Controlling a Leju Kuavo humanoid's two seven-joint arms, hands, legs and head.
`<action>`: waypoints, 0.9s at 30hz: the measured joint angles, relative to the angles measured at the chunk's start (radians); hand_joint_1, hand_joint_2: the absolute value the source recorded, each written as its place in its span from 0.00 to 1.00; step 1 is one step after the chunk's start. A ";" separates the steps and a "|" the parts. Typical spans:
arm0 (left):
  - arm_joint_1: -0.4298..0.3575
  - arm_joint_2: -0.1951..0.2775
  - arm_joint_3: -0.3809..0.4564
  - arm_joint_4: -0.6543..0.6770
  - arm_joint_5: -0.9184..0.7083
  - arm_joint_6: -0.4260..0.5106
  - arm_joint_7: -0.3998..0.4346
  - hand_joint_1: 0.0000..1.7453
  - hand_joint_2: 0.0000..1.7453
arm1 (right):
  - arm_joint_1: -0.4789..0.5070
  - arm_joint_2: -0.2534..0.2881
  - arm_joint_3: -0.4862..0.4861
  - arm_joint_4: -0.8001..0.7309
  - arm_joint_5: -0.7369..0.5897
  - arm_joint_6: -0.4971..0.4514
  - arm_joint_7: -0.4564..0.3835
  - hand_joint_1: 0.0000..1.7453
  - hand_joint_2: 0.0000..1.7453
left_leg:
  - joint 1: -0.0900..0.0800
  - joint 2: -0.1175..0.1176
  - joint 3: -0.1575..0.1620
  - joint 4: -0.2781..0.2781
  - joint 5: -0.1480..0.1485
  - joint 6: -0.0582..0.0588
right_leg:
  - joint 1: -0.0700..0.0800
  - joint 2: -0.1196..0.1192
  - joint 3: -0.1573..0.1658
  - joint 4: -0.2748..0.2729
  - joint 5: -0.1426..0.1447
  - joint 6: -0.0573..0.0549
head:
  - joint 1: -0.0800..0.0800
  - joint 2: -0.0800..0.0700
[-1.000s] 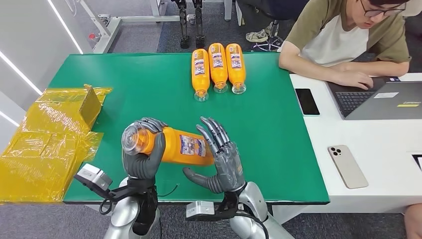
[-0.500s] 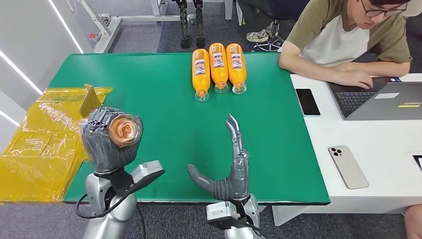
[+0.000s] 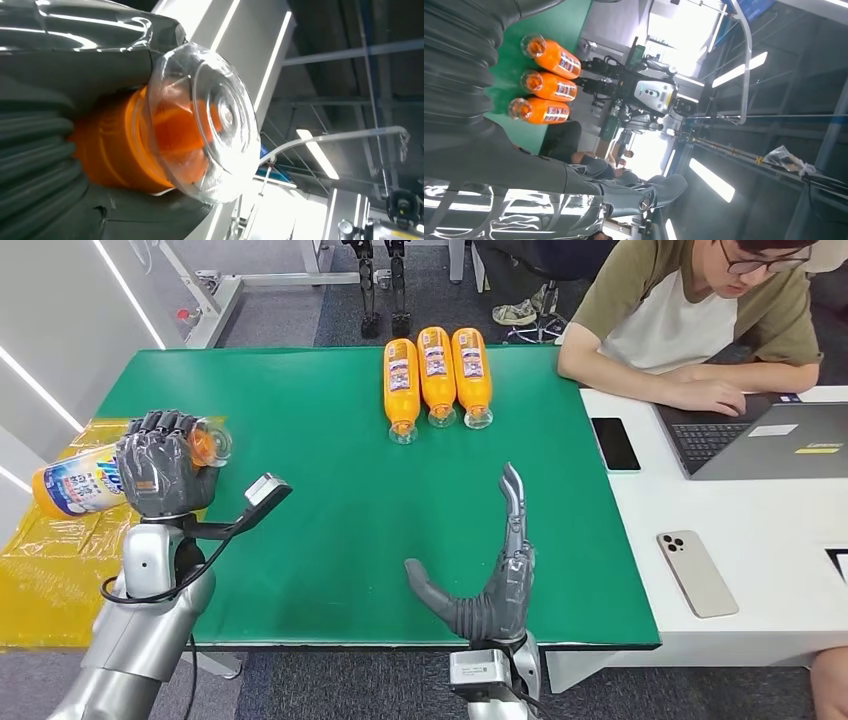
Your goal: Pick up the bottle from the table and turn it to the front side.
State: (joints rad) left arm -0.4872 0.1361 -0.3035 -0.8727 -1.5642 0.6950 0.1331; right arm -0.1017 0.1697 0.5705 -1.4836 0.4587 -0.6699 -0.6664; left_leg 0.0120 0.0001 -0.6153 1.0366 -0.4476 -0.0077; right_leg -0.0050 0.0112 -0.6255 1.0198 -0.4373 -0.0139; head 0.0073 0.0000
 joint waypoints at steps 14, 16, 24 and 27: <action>-0.260 0.055 -0.329 0.506 0.017 -0.366 -0.137 1.00 1.00 | -0.043 0.028 -0.016 -0.029 0.044 0.000 0.069 0.00 1.00 | 0.000 0.000 -0.001 0.000 0.000 0.000 | 0.000 0.000 -0.001 0.000 0.000 0.000 | 0.000 0.000; -0.256 0.062 -0.353 0.533 0.033 -0.416 -0.234 1.00 1.00 | -0.043 0.028 -0.016 -0.036 0.046 0.000 0.080 0.00 1.00 | 0.000 0.000 -0.001 0.000 -0.001 -0.001 | 0.000 0.001 -0.001 0.000 0.000 0.000 | 0.000 0.000; -0.244 0.082 -0.373 0.580 0.061 -0.466 -0.285 1.00 1.00 | -0.043 0.028 -0.016 -0.050 0.060 0.000 0.096 0.00 1.00 | 0.000 0.000 -0.001 0.000 0.000 -0.001 | 0.000 0.000 -0.001 0.001 -0.001 0.000 | 0.000 0.000; -0.234 0.082 -0.373 0.589 0.072 -0.487 -0.272 0.89 1.00 | -0.043 0.028 -0.015 -0.054 0.068 0.000 0.111 0.00 1.00 | 0.000 0.000 -0.001 0.000 0.000 -0.001 | 0.000 0.000 -0.001 0.001 0.000 0.000 | 0.000 0.000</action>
State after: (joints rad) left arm -0.7214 0.2180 -0.6767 -0.2834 -1.4918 0.2081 -0.1391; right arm -0.1449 0.1980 0.5552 -1.5377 0.5262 -0.6698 -0.5549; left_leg 0.0122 0.0001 -0.6165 1.0362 -0.4478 -0.0090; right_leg -0.0054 0.0116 -0.6269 1.0208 -0.4376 -0.0144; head 0.0074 0.0000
